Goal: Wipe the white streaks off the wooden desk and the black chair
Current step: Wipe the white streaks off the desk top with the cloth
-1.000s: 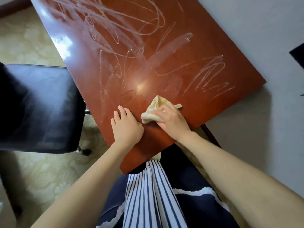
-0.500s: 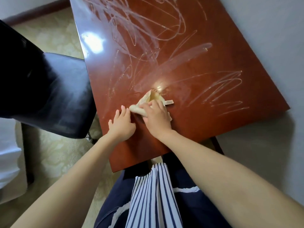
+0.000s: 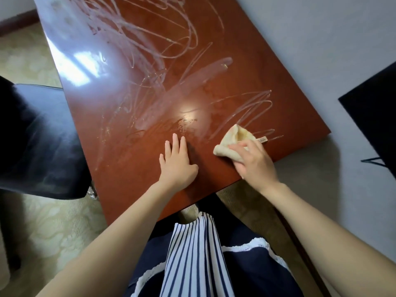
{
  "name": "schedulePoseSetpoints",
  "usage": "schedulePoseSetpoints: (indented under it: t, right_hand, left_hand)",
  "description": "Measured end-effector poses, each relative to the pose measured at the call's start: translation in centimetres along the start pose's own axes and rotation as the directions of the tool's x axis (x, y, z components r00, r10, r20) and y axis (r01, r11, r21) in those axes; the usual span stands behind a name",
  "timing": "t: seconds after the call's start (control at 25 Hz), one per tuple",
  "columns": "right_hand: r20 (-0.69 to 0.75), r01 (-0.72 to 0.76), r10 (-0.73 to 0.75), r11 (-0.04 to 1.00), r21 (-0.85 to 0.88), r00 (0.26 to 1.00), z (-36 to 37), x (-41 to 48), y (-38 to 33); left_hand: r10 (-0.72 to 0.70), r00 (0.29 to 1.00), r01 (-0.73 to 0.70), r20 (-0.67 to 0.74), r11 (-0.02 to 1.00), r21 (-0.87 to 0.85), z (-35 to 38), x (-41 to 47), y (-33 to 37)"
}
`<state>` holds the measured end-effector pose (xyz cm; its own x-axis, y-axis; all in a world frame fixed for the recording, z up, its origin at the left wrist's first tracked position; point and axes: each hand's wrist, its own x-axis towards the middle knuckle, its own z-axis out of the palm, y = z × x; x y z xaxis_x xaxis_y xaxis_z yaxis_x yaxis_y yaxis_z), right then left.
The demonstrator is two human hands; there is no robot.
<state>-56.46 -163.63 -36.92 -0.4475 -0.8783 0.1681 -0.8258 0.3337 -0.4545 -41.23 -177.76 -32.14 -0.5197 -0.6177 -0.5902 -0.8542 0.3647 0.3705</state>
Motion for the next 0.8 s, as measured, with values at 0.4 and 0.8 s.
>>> schedulePoseSetpoints:
  t: [0.4,0.8]
  right_hand:
    - [-0.243,-0.640,0.633,0.766,0.058,0.735,0.6,5.6,-0.7]
    - [0.173,-0.001,-0.042,0.970,0.245,0.984,2.3,-0.3,-5.4]
  left_hand:
    - [0.019,0.987,-0.041,0.157,0.990,0.138,-1.9,0.5,0.5]
    - [0.020,0.994,-0.029,0.105,0.996,0.087,-2.2,-0.2,-0.2]
